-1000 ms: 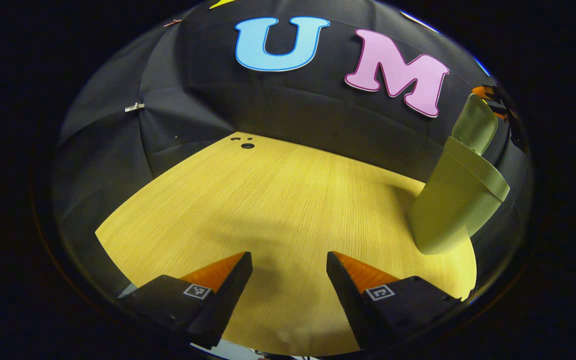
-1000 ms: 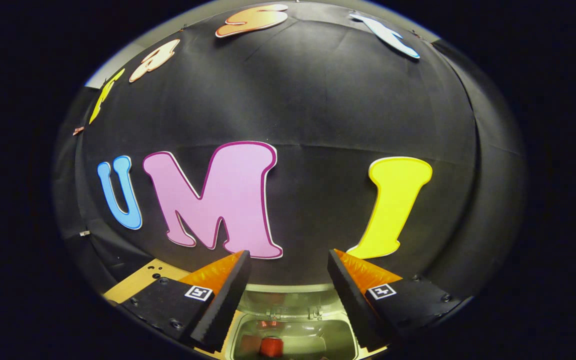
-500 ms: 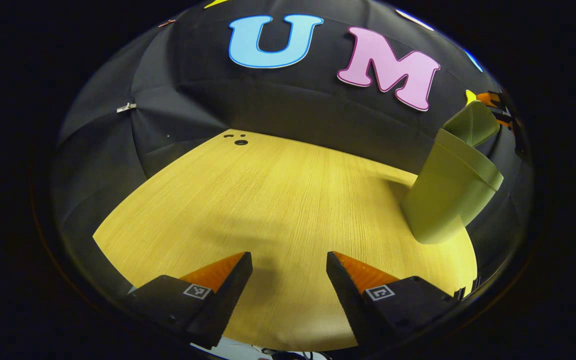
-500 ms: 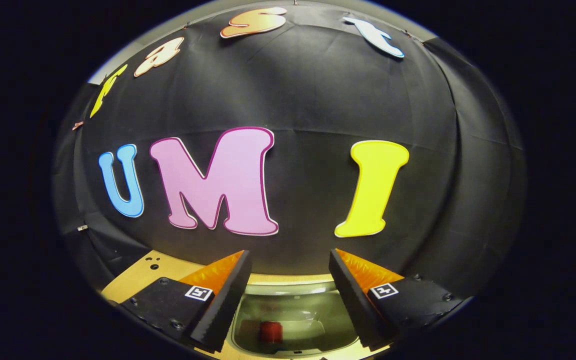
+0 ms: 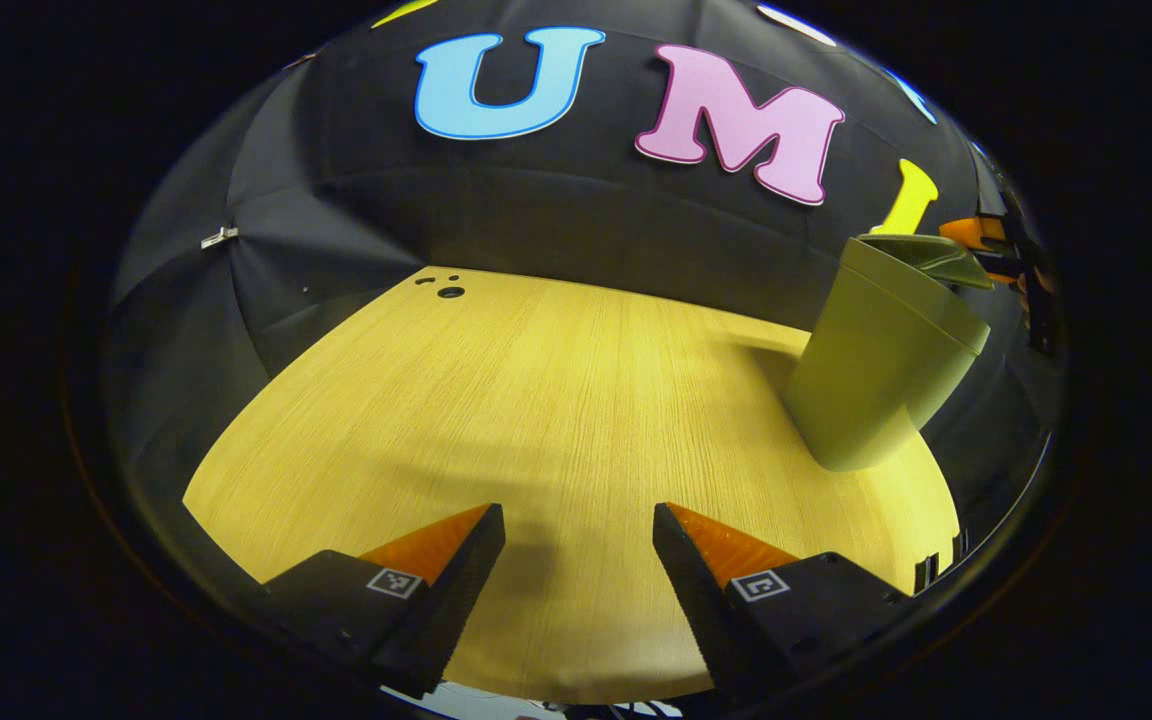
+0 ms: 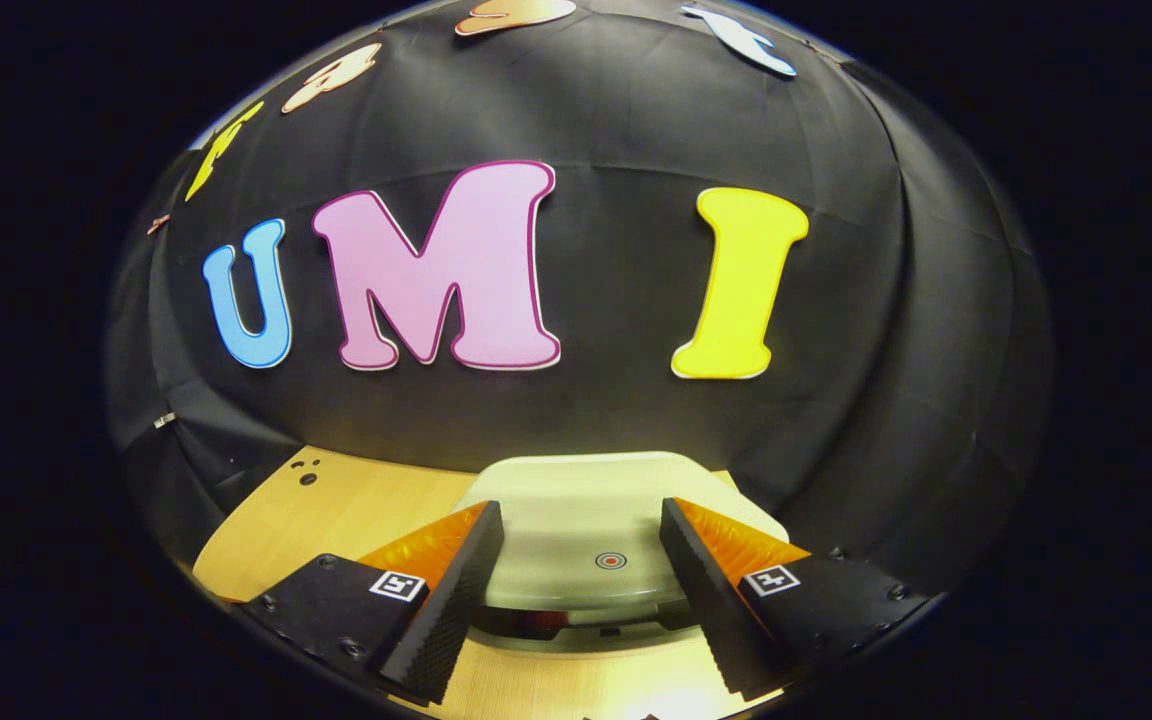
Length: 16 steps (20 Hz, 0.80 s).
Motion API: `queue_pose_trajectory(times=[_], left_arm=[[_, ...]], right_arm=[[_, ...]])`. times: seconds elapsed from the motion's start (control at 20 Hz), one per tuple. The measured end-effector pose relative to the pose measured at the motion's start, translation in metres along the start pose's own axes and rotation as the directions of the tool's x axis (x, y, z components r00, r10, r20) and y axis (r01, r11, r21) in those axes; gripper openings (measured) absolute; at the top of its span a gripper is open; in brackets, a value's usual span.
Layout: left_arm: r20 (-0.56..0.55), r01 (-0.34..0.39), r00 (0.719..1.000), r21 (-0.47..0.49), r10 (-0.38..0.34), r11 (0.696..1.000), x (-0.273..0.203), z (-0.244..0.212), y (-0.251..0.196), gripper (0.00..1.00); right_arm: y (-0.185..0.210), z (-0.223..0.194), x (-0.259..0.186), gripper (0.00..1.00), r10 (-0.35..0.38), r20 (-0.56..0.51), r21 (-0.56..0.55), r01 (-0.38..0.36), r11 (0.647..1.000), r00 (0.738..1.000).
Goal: Press the lid of the desktop garbage bin to open it, pick up the crumpled paper on the desktop and throw it into the bin, then pick up the pop can on the desktop and drop it into the bin, and finally close the garbage bin lid.
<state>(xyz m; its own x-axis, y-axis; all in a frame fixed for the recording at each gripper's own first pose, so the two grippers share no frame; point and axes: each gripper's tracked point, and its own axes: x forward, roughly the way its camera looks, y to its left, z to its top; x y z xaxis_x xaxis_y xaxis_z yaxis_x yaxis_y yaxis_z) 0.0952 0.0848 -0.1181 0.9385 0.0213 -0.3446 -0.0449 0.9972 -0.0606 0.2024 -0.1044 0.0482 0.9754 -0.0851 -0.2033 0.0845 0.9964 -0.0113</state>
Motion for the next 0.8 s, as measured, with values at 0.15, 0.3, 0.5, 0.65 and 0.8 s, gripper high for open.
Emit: queue_pose_trajectory(times=[0.15,0.3,0.5,0.65,0.8], left_arm=[[-0.005,0.009,1.000,0.021,-0.009,1.000,0.001,0.002,-0.004,0.96],[-0.002,0.014,1.000,0.037,-0.014,0.999,0.002,0.005,-0.009,0.96],[-0.006,0.016,1.000,0.057,-0.016,0.998,0.003,0.004,-0.016,0.96],[-0.013,0.014,1.000,0.056,-0.013,0.998,0.004,0.000,-0.021,0.96],[-0.017,0.005,1.000,0.050,-0.004,0.999,0.004,-0.004,-0.025,0.96]], right_arm=[[-0.003,-0.017,0.000,0.97,-0.006,-0.023,0.013,0.007,1.000,1.000],[-0.006,-0.032,-0.001,0.96,-0.012,-0.035,0.022,0.012,1.000,0.999],[-0.008,-0.034,-0.004,0.97,-0.017,-0.012,0.014,0.017,1.000,1.000],[-0.008,-0.038,-0.004,0.98,-0.015,-0.005,0.029,0.015,0.999,1.000],[-0.007,-0.041,-0.003,0.98,-0.007,0.002,0.040,0.007,0.999,1.000]])
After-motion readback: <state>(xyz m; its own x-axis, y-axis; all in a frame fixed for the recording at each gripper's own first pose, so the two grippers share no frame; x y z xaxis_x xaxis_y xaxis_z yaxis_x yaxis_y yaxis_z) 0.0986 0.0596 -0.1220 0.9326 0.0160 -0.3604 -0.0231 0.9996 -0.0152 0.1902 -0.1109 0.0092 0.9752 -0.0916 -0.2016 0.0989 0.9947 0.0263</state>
